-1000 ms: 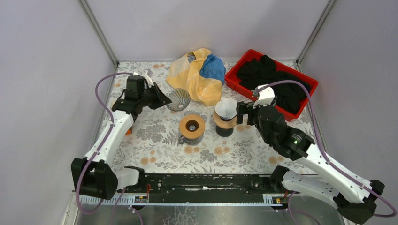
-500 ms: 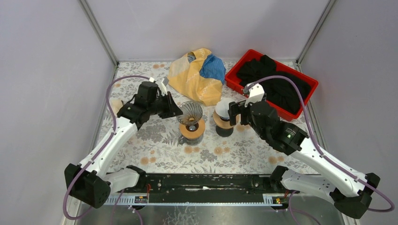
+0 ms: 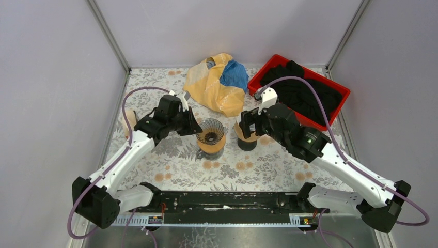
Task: Place the coffee filter in the dripper
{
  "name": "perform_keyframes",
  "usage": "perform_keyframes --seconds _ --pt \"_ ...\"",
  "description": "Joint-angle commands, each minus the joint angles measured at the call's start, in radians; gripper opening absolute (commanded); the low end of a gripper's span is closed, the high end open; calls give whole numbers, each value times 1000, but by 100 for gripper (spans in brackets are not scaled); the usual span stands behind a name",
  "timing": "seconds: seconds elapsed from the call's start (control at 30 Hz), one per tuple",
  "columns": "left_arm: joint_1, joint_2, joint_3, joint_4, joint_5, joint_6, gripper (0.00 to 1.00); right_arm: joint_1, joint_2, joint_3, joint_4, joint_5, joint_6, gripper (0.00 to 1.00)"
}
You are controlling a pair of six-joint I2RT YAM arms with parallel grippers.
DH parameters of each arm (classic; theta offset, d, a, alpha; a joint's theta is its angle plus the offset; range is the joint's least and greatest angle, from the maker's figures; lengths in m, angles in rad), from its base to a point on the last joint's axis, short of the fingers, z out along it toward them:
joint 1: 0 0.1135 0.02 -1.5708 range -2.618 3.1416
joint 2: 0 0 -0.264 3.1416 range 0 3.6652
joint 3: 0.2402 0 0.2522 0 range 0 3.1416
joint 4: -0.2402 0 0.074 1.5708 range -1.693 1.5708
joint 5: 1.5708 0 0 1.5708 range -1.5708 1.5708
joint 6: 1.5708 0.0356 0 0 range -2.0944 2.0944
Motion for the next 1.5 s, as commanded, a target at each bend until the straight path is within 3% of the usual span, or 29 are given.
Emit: perform_keyframes --seconds 0.0,0.67,1.2,1.47 --pt "-5 4 -24 39 -32 10 2 3 41 75 24 -101 7 97" --pt "-4 18 -107 103 -30 -4 1 3 368 280 -28 -302 41 80" --pt "-5 6 -119 90 -36 -3 1 29 578 406 -146 -274 73 67" --pt "-4 18 -105 68 -37 12 1 36 630 421 -173 -249 79 56"
